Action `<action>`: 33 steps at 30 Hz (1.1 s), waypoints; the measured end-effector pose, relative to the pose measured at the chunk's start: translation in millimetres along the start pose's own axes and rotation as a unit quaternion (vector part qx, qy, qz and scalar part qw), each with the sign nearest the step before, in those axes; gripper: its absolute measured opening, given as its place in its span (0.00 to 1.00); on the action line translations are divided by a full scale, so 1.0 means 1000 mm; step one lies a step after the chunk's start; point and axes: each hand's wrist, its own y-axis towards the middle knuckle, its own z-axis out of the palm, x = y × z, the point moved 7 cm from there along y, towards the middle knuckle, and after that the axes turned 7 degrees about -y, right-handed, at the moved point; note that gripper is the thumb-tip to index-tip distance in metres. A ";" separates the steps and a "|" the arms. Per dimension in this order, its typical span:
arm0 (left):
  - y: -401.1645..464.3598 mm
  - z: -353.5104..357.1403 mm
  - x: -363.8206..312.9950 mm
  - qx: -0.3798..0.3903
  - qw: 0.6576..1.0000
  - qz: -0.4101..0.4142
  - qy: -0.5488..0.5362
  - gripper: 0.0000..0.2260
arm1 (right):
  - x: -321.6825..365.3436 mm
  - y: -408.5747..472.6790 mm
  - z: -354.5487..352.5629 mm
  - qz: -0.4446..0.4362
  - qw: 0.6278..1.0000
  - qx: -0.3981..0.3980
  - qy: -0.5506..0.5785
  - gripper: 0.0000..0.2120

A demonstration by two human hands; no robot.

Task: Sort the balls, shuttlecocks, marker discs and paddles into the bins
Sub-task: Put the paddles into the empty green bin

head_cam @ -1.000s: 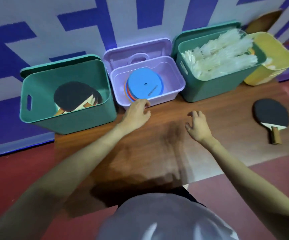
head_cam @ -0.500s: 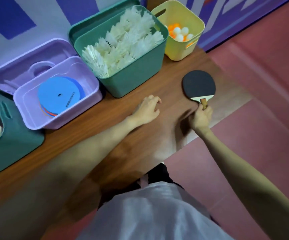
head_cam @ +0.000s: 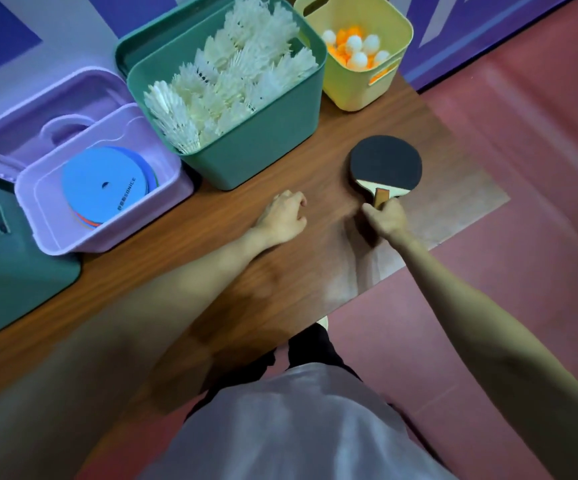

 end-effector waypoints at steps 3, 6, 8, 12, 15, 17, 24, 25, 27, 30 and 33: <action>-0.007 -0.004 0.020 -0.017 0.991 -0.090 -0.094 0.19 | 0.025 -0.024 0.009 -0.044 0.999 0.009 0.007 0.09; -0.024 -0.008 0.044 -0.045 0.950 -0.192 -0.243 0.26 | 0.045 -0.063 0.029 -0.101 0.993 0.055 -0.037 0.10; -0.040 -0.009 0.058 -0.066 0.898 -0.234 -0.367 0.28 | 0.059 -0.091 0.048 -0.137 0.985 0.089 -0.056 0.15; -0.082 -0.024 0.093 -0.160 0.776 -0.266 -0.549 0.22 | 0.090 -0.145 0.088 -0.211 0.962 0.157 -0.068 0.19; -0.127 -0.039 0.125 -0.249 0.700 -0.252 -0.620 0.14 | 0.112 -0.182 0.117 -0.271 0.938 0.194 -0.092 0.20; -0.159 -0.050 0.144 -0.282 0.667 -0.248 -0.644 0.11 | 0.128 -0.200 0.137 -0.302 0.923 0.212 -0.110 0.20; -0.257 -0.097 0.234 -0.384 0.638 -0.231 -0.626 0.12 | 0.195 -0.262 0.217 -0.383 0.876 0.241 -0.167 0.20; -0.270 -0.106 0.246 -0.397 0.637 -0.217 -0.624 0.11 | 0.207 -0.269 0.226 -0.387 0.878 0.235 -0.155 0.20; -0.295 -0.125 0.268 -0.418 0.639 -0.198 -0.615 0.08 | 0.233 -0.279 0.242 -0.379 0.893 0.215 -0.111 0.19; -0.327 -0.155 0.304 -0.442 0.640 -0.173 -0.605 0.08 | 0.278 -0.292 0.266 -0.377 0.905 0.184 -0.072 0.14; -0.357 -0.186 0.340 -0.468 0.636 -0.146 -0.596 0.09 | 0.328 -0.311 0.295 -0.405 0.895 0.177 -0.057 0.16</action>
